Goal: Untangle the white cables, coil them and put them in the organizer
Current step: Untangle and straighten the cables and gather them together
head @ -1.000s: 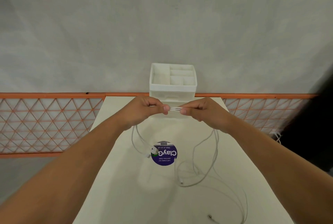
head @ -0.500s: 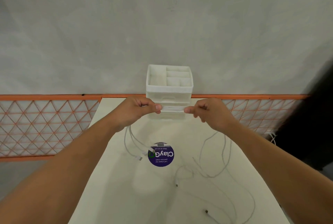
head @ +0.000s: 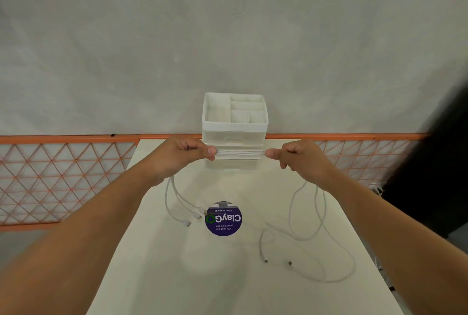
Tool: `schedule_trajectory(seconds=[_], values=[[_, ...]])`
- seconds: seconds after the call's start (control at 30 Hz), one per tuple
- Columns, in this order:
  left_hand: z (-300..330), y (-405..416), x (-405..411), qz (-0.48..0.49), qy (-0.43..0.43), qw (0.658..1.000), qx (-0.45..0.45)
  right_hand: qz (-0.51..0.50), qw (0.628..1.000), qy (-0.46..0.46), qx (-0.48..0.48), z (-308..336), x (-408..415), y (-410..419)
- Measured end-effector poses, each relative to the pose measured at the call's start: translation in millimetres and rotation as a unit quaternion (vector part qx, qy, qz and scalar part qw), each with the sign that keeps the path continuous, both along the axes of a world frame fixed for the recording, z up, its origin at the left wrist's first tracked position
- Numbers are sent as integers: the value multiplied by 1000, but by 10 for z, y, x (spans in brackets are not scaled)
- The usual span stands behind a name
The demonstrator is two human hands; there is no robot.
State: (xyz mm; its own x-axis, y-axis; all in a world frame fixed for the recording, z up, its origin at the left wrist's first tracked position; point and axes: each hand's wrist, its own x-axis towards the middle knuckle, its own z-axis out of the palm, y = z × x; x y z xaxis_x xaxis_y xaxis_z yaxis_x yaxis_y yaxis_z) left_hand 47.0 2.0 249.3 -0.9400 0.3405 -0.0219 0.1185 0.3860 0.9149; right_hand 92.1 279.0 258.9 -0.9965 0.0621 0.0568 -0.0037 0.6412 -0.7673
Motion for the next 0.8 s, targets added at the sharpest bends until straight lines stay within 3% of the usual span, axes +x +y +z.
schedule_trajectory(seconds=[0.2,0.43,0.63,0.8], values=[[13,-53,14,29,10,999,22,109,989,-34,-94,25,19,96],[-83,35,11,24,-6,997,76,11,995,46,-90,-19,-69,79],[-284,557,126,-2,-100,961,258,-60,981,136,-122,134,-64,270],[-917,806,238,8,-194,931,309,-63,995,73,-5,-6,5,371]])
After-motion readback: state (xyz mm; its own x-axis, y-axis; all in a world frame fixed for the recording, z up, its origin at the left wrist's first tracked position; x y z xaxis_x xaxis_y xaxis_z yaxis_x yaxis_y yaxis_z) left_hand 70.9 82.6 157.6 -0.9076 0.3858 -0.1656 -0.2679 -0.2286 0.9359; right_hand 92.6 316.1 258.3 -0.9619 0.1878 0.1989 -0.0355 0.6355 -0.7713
